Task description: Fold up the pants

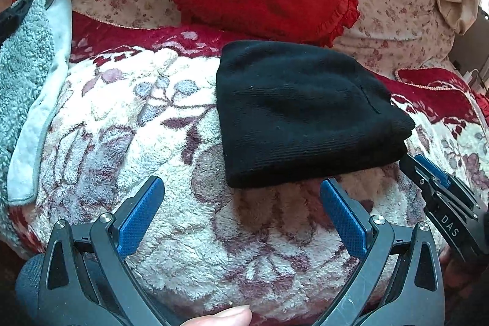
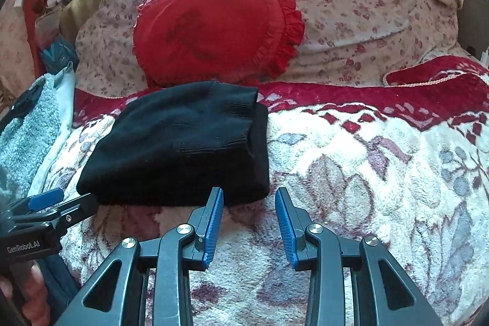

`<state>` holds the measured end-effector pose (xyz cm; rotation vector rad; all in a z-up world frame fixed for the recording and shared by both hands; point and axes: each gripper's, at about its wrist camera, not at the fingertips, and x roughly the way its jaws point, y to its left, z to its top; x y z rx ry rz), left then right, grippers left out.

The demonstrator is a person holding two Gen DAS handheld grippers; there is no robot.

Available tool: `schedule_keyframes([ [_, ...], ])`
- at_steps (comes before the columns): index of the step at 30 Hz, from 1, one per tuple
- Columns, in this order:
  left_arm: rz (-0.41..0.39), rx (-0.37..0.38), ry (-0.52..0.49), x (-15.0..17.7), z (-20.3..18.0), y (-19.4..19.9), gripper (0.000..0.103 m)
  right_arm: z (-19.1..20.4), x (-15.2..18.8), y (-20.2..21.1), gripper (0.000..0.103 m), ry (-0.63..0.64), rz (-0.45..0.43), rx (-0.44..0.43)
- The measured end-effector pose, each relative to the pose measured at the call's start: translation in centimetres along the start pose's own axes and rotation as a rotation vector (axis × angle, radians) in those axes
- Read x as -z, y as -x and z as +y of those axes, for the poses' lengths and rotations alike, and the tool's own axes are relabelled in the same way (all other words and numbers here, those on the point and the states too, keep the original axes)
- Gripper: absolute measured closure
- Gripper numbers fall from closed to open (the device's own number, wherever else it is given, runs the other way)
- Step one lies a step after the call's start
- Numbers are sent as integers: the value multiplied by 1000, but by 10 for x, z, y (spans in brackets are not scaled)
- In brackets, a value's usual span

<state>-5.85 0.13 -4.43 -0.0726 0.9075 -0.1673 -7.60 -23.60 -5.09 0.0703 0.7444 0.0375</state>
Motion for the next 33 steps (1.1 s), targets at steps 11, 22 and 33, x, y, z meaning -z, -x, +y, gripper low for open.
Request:
schedule_keyframes([
  [11, -2, -3, -12, 2, -3, -2, 1, -5, 0, 4, 70, -27, -4, -14],
  [22, 4, 21, -17, 5, -9, -2, 1, -6, 1, 0, 70, -28, 7, -11],
  [33, 16, 28, -25, 6, -10, -4, 1, -5, 1, -1, 70, -28, 14, -8],
])
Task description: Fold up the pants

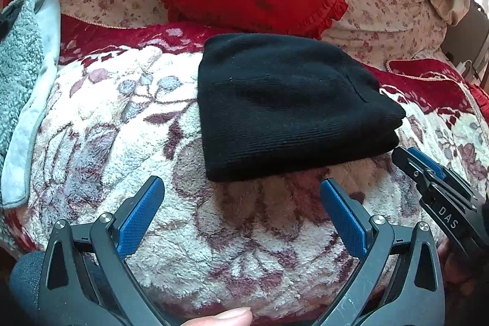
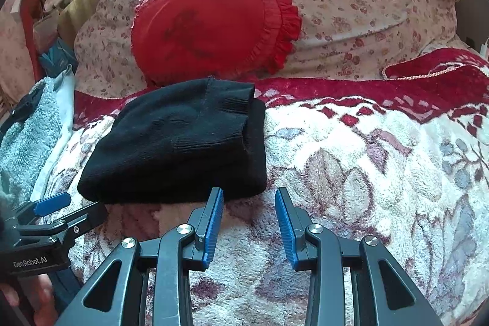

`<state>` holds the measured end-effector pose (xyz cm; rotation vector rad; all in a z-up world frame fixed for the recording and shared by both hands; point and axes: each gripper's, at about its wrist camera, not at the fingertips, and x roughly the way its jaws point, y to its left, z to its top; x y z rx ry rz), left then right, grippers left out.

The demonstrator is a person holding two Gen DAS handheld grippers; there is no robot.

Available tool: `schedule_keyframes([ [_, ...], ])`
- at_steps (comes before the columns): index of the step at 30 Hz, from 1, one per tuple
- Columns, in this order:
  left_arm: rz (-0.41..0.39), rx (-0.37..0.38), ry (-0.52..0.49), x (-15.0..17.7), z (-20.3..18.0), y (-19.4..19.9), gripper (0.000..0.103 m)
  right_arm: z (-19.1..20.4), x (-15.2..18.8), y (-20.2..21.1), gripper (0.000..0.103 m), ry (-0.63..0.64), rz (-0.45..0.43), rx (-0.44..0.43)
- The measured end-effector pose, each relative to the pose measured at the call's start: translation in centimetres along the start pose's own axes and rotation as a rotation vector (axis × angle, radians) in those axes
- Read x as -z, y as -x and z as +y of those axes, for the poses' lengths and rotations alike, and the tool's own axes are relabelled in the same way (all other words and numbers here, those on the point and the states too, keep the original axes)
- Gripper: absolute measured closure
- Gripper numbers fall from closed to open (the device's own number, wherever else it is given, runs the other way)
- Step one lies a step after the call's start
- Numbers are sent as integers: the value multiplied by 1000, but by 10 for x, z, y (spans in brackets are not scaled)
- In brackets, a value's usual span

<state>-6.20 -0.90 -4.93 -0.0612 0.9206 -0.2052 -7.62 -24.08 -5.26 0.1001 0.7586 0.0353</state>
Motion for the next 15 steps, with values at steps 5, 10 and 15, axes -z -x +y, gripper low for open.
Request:
schedule_keyframes([
  [5, 10, -9, -4, -1, 1, -4, 1, 1, 1, 0, 70, -2, 2, 2],
  [10, 16, -8, -20, 1, -2, -6, 1, 2, 2, -1, 69, 1, 4, 1],
  [15, 17, -9, -22, 2, -5, -6, 1, 3, 3, -1, 70, 3, 4, 0],
])
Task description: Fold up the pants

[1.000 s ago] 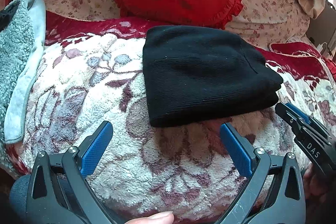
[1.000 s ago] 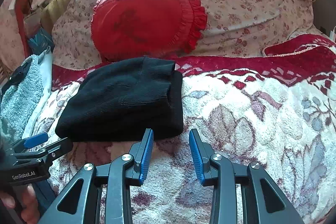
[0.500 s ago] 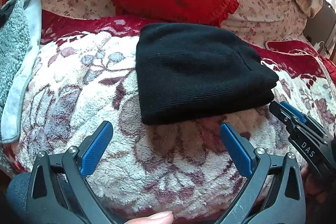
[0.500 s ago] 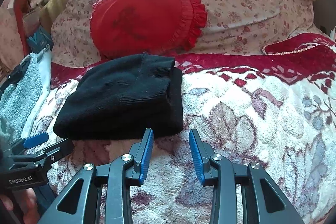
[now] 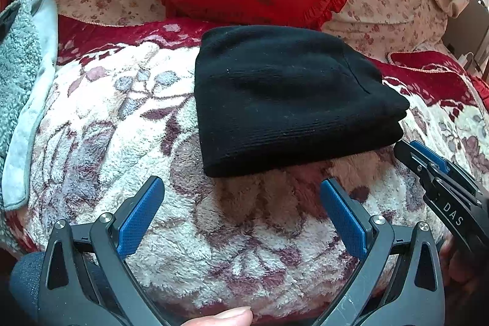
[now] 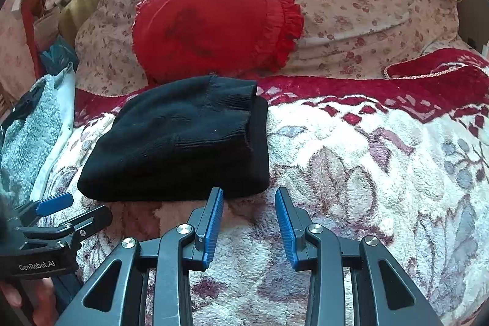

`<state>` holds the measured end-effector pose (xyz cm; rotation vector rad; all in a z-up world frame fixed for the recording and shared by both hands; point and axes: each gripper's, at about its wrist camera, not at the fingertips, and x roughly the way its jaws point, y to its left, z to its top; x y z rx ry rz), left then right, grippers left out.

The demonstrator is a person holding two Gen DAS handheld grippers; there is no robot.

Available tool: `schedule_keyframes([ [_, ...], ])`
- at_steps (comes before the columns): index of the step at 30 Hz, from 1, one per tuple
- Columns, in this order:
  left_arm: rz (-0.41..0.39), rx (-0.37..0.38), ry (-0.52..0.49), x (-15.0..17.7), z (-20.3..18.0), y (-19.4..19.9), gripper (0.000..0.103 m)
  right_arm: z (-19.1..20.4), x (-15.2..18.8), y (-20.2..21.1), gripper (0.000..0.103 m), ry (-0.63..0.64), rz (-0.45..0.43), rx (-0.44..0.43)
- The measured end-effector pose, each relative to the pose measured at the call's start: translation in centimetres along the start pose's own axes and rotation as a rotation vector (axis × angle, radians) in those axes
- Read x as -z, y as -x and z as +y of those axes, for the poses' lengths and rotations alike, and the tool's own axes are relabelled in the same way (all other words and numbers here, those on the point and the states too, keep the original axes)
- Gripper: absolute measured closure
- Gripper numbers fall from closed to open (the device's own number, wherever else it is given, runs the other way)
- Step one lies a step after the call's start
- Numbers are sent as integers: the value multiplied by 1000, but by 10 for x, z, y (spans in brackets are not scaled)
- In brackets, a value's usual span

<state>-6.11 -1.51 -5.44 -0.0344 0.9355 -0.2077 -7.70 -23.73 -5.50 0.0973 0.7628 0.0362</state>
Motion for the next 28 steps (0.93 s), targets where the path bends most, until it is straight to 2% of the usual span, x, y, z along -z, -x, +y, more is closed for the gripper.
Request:
schedule_keyframes([
  [19, -2, 2, -2, 1, 0, 1, 1, 4, 1, 1, 70, 14, -2, -3],
  [24, -31, 51, -17, 3, -3, 7, 1, 4, 1, 1, 70, 13, 4, -4],
  [28, -80, -3, -51, 4, -8, 15, 1, 5, -1, 2, 70, 17, 3, -5],
])
